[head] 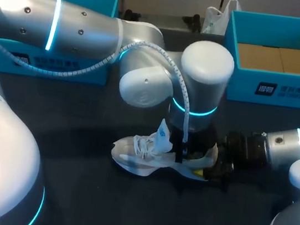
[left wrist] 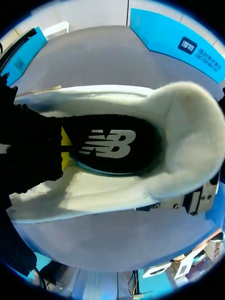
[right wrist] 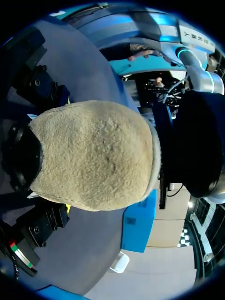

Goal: Take the shoe out of the shoebox, open the shoe tongue, remove and reinsert the insole, then place the shoe into the shoebox

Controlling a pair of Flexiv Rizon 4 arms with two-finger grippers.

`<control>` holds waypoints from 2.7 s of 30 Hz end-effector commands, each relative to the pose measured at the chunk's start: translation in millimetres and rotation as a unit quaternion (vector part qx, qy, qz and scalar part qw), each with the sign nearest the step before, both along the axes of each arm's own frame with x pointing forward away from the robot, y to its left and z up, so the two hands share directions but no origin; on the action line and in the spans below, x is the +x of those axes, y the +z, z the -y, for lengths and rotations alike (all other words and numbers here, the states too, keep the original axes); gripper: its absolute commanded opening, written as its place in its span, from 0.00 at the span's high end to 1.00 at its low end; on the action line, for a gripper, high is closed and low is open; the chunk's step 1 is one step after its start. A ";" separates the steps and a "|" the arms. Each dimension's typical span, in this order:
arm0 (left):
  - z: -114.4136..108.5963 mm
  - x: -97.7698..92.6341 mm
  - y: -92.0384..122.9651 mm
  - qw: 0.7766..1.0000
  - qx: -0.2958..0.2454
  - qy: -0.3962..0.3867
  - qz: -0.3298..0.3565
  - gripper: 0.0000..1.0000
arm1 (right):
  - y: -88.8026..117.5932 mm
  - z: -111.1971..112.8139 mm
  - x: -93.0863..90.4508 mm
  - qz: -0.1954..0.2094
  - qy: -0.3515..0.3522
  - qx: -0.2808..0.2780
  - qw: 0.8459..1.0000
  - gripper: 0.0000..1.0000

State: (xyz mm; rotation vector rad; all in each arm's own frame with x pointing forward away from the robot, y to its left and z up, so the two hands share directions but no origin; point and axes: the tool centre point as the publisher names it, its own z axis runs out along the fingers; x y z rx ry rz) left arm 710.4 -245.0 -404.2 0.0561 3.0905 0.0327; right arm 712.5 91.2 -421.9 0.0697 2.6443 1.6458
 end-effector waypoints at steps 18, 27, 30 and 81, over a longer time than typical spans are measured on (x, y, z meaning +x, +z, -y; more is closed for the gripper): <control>-24.8 -2.3 43.8 0.989 -0.107 0.012 -0.098 1.00 | 0.1 -2.0 -2.9 0.000 0.000 -0.002 1.000 1.00; -23.7 -10.4 56.5 0.986 -0.133 0.013 -0.099 1.00 | 0.1 -2.0 -2.9 0.000 0.000 -0.002 1.000 1.00; -26.5 -11.4 60.2 0.985 -0.141 0.017 -0.095 1.00 | 0.1 -2.0 -2.9 0.000 0.000 -0.002 1.000 1.00; 20.1 -38.8 96.5 0.977 -0.184 0.049 0.100 0.53 | 0.1 -2.0 -2.9 0.000 0.000 -0.002 1.000 1.00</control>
